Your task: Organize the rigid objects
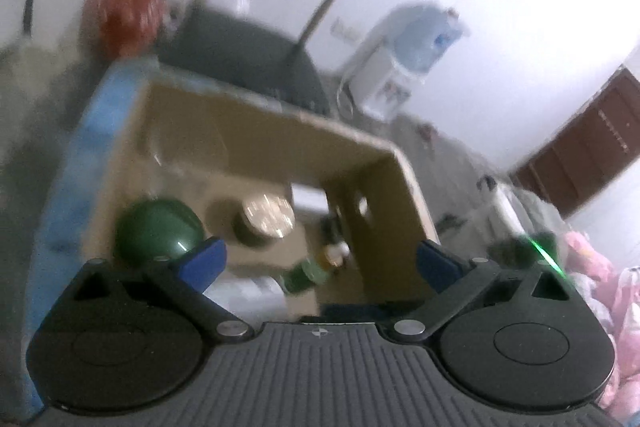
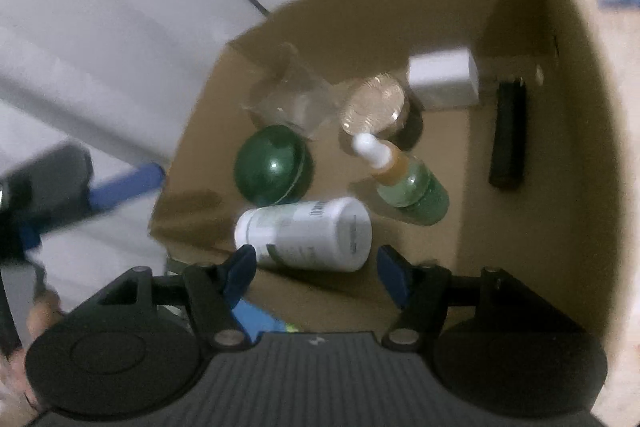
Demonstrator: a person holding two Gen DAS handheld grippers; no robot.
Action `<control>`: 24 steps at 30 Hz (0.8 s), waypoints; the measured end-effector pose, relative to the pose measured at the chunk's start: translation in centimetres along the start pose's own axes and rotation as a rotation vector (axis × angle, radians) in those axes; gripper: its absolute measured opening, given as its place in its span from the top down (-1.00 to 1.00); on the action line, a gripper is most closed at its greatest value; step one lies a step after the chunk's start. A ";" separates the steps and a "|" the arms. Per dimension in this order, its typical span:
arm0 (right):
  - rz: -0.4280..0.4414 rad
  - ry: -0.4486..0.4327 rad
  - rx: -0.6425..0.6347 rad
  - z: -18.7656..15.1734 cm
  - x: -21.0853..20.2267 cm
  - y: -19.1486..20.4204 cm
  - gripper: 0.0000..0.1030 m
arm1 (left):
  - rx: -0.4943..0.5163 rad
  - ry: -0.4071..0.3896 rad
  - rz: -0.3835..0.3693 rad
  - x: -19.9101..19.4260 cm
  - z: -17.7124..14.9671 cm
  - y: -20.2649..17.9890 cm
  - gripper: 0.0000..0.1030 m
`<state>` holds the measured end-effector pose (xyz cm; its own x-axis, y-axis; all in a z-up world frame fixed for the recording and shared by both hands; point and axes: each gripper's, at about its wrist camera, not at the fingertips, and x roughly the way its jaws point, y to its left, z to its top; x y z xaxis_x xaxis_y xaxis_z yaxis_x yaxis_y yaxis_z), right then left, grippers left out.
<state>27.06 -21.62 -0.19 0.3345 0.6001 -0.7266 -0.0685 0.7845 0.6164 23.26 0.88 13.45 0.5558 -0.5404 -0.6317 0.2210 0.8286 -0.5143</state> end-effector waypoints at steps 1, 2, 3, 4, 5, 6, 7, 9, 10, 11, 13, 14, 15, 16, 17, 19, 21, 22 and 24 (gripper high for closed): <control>-0.019 -0.016 -0.033 -0.1 -0.7 0.8 -0.35 | 0.010 -0.026 0.000 -1.1 0.0 0.1 -0.99; -0.029 -0.028 -0.075 0.0 -1.4 1.6 -0.35 | 0.019 -0.050 -0.004 -2.3 -0.1 0.3 -0.99; -0.029 -0.037 -0.117 0.3 -1.9 2.8 -0.35 | 0.025 -0.076 -0.005 -3.5 -0.3 0.7 -0.99; -0.029 -0.046 -0.159 0.5 -2.5 3.9 -0.35 | 0.029 -0.099 -0.001 -4.5 -0.5 1.0 -1.00; -0.033 -0.050 -0.208 0.8 -3.0 5.1 -0.35 | 0.032 -0.119 0.007 -5.4 -0.7 1.4 -1.00; -0.044 -0.051 -0.258 1.2 -3.0 6.4 -0.35 | 0.031 -0.136 0.018 -6.1 -0.8 1.8 -1.00; -0.060 -0.046 -0.304 1.7 -2.9 7.5 -0.35 | 0.028 -0.151 0.032 -6.9 -1.0 2.4 -1.00; -0.103 -0.002 -0.382 2.8 -1.4 9.7 -0.35 | 0.016 -0.165 0.049 -7.8 -1.3 3.7 -1.00; -0.125 0.044 -0.428 3.6 -0.2 10.8 -0.34 | 0.005 -0.169 0.050 -8.1 -1.3 4.4 -1.00; -0.144 0.077 -0.458 4.0 1.0 11.6 -0.33 | -0.010 -0.171 0.048 -8.3 -1.4 5.0 -1.00; -0.203 0.161 -0.506 5.3 3.9 13.0 -0.31 | -0.036 -0.174 0.042 -8.7 -1.4 6.4 -1.00; -0.218 0.200 -0.517 5.8 5.1 13.4 -0.31 | -0.047 -0.183 0.039 -8.9 -1.4 7.1 -1.00; -0.234 0.241 -0.519 6.3 6.4 13.7 -0.30 | -0.057 -0.196 0.039 -9.0 -1.4 7.9 -1.00; -0.258 0.288 -0.508 6.8 7.9 13.9 -0.30 | -0.065 -0.206 0.042 -9.1 -1.3 8.5 -1.00; -0.279 0.337 -0.493 7.2 9.3 14.0 -0.30 | -0.069 -0.212 0.046 -9.0 -1.3 9.0 -1.00; -0.311 0.427 -0.487 7.4 11.5 13.9 -0.30 | -0.073 -0.220 0.044 -9.1 -1.2 10.1 -1.00; -0.368 0.498 -0.483 7.5 12.9 13.6 -0.30 | -0.069 -0.225 0.030 -8.9 -1.1 10.8 -1.00; -0.380 0.535 -0.463 7.5 13.3 13.5 -0.30 | -0.066 -0.227 0.022 -8.7 -1.1 11.1 -1.00; -0.392 0.603 -0.484 7.1 14.3 13.7 -0.32 | -0.058 -0.229 0.008 -8.3 -1.0 11.6 -1.00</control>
<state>37.62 -3.37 -0.01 -0.1288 0.1457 -0.9809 -0.4912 0.8499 0.1907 20.37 14.83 12.17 0.7257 -0.4814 -0.4915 0.1734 0.8193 -0.5465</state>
